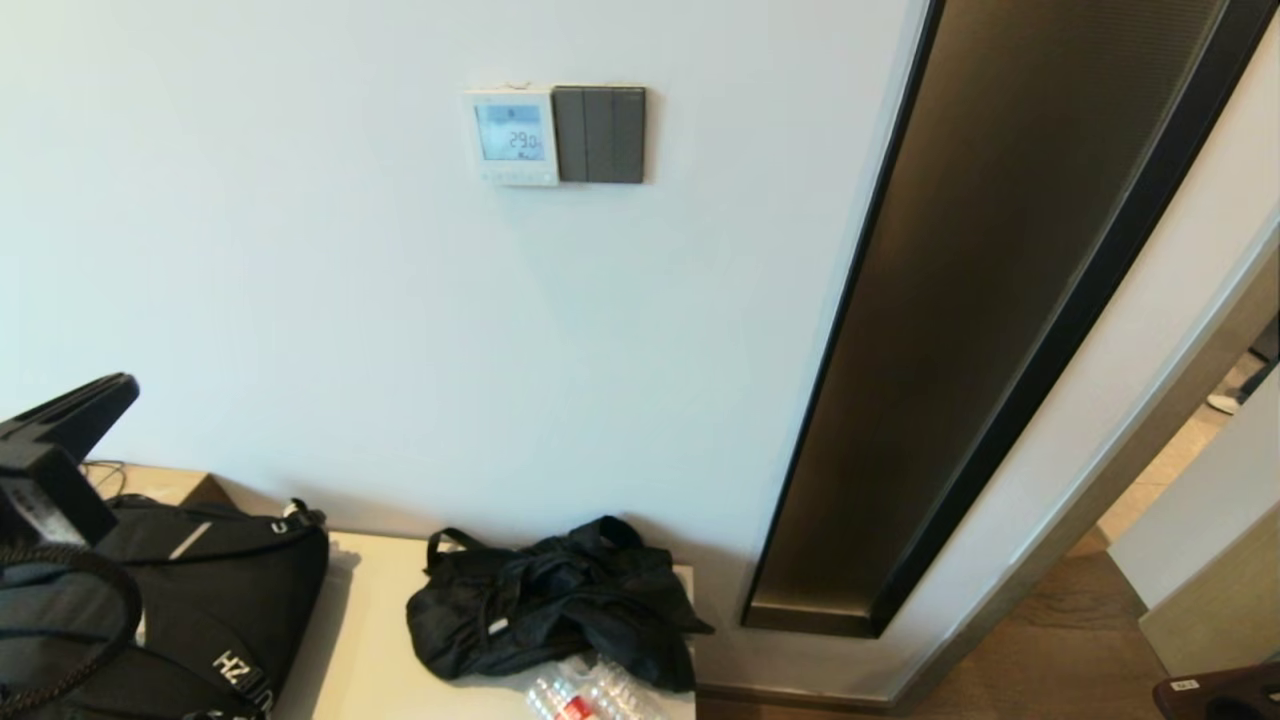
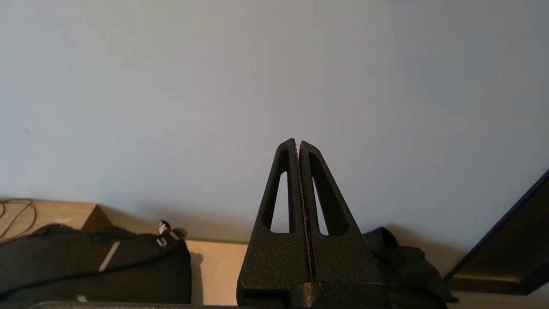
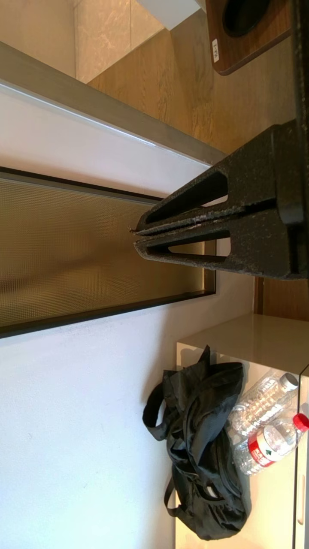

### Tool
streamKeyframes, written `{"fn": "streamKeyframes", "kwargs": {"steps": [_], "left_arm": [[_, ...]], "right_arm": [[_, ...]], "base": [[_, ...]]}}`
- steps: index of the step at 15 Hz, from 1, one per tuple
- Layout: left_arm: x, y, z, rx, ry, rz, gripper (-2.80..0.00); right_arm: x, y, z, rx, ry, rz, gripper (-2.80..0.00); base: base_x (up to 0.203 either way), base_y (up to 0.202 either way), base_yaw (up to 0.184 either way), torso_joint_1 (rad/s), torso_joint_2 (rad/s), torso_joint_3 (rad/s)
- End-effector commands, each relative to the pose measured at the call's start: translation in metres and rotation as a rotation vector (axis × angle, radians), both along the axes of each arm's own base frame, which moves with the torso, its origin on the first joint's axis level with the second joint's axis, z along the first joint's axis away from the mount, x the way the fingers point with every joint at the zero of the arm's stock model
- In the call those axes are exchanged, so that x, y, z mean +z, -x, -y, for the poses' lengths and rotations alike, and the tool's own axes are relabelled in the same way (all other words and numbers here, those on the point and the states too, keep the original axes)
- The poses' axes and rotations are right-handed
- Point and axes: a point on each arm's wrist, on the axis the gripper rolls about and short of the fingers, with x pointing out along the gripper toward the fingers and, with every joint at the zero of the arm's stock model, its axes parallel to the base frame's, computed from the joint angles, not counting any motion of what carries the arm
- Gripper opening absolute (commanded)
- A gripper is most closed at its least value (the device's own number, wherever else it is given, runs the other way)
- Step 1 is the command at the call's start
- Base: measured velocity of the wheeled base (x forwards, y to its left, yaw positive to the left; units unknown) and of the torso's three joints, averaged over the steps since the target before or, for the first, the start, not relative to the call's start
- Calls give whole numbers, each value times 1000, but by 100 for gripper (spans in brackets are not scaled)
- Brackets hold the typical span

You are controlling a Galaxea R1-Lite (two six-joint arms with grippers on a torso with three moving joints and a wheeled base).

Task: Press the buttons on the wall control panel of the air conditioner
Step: Turn off the central air conditioner

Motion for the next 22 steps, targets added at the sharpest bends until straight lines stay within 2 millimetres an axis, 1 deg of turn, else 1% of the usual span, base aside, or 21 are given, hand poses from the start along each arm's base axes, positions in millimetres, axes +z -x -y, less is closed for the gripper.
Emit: {"fn": "streamKeyframes", "kwargs": {"steps": [1, 4, 5, 7, 10, 12, 13, 14, 16, 19, 22], "left_arm": [[-9, 39, -8, 30, 8, 29, -280], [-28, 71, -15, 82, 1, -46, -280], [-35, 78, -16, 89, -2, -70, -280], [-54, 86, -18, 108, -9, -124, -280], [-66, 94, -22, 270, -10, -125, -280], [-76, 102, -24, 338, -9, -128, -280], [-83, 107, -24, 345, -10, -134, -280], [-91, 111, -23, 314, -12, -146, -280], [-108, 116, -20, 199, -12, -178, -280], [-131, 121, -18, 94, -8, -185, -280], [-138, 130, -17, 57, -7, -135, -280]], "right_arm": [[0, 0, 0, 0, 0, -3, -280], [0, 0, 0, 0, 0, -1, -280], [0, 0, 0, 0, 0, -3, -280], [0, 0, 0, 0, 0, -2, -280], [0, 0, 0, 0, 0, -3, -280], [0, 0, 0, 0, 0, -1, -280], [0, 0, 0, 0, 0, -2, -280], [0, 0, 0, 0, 0, -3, -280], [0, 0, 0, 0, 0, -2, -280], [0, 0, 0, 0, 0, -2, -280], [0, 0, 0, 0, 0, -3, -280]], "base": [[0, 0, 0, 0, 0, 0], [0, 0, 0, 0, 0, 0], [0, 0, 0, 0, 0, 0], [0, 0, 0, 0, 0, 0], [0, 0, 0, 0, 0, 0], [0, 0, 0, 0, 0, 0], [0, 0, 0, 0, 0, 0], [0, 0, 0, 0, 0, 0], [0, 0, 0, 0, 0, 0], [0, 0, 0, 0, 0, 0], [0, 0, 0, 0, 0, 0]]}}
